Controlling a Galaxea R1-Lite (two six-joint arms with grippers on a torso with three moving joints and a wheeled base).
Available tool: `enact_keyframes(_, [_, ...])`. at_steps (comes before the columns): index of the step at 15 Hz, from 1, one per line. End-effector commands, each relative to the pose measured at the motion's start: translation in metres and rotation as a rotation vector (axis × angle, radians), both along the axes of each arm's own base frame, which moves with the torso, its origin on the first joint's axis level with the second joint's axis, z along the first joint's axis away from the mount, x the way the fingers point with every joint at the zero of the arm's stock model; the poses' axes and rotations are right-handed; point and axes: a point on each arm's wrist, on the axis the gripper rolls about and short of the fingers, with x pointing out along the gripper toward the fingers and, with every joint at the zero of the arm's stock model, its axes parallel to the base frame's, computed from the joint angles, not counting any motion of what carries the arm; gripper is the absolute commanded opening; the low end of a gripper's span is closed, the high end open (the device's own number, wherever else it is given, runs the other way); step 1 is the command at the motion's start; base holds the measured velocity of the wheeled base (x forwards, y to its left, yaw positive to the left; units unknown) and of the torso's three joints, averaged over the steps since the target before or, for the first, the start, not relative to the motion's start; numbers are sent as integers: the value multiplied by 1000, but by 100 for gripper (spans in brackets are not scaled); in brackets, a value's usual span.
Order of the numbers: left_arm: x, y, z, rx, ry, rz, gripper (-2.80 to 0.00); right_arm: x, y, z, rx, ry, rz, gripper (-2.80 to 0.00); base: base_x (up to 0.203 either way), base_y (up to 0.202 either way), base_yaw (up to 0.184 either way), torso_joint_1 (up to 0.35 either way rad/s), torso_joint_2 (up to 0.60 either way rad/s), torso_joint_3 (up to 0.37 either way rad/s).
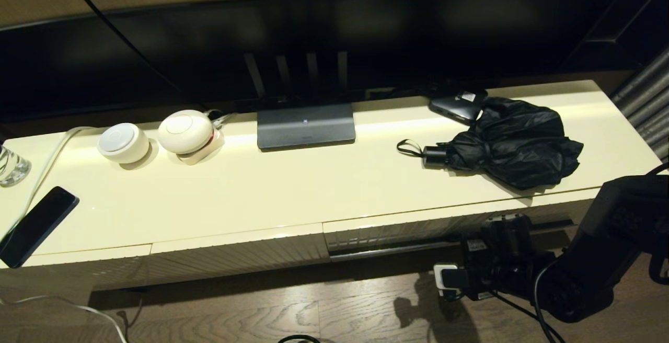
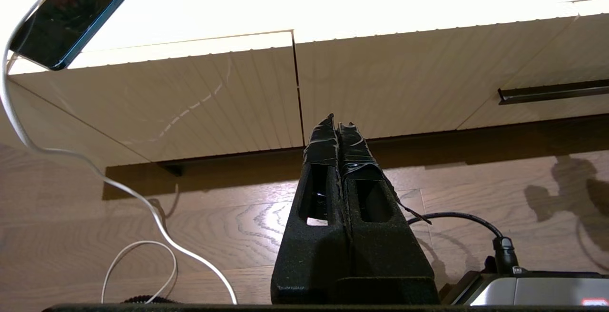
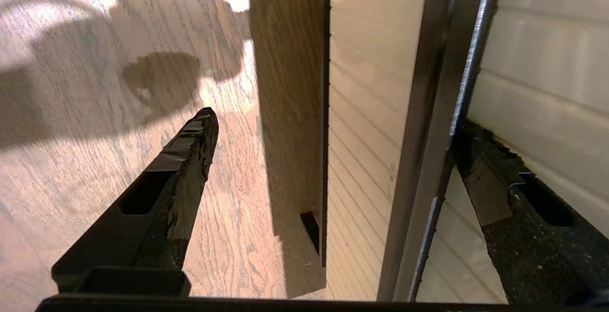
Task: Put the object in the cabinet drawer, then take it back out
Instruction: Open the drawer
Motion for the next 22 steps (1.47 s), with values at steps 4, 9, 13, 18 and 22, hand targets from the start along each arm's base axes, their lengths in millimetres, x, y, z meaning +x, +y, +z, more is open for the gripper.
enact_keyframes(4, [0,0,-1,0,3,1,-280,-13,-2,-2,-4,34,22,0,0,0,0,0,0,0])
enact_keyframes(9, [0,0,-1,0,4,1,-280,-23,-1,-6,-13,68,36,0,0,0,0,0,0,0])
enact_keyframes(13, [0,0,-1,0,3,1,-280,-35,-4,-10,-26,110,38,0,0,0,0,0,0,0])
enact_keyframes(18, [0,0,-1,0,3,1,-280,-45,-2,-11,-26,134,57,0,0,0,0,0,0,0])
enact_keyframes(22, [0,0,-1,0,3,1,-280,-42,-1,-6,-18,104,58,0,0,0,0,0,0,0])
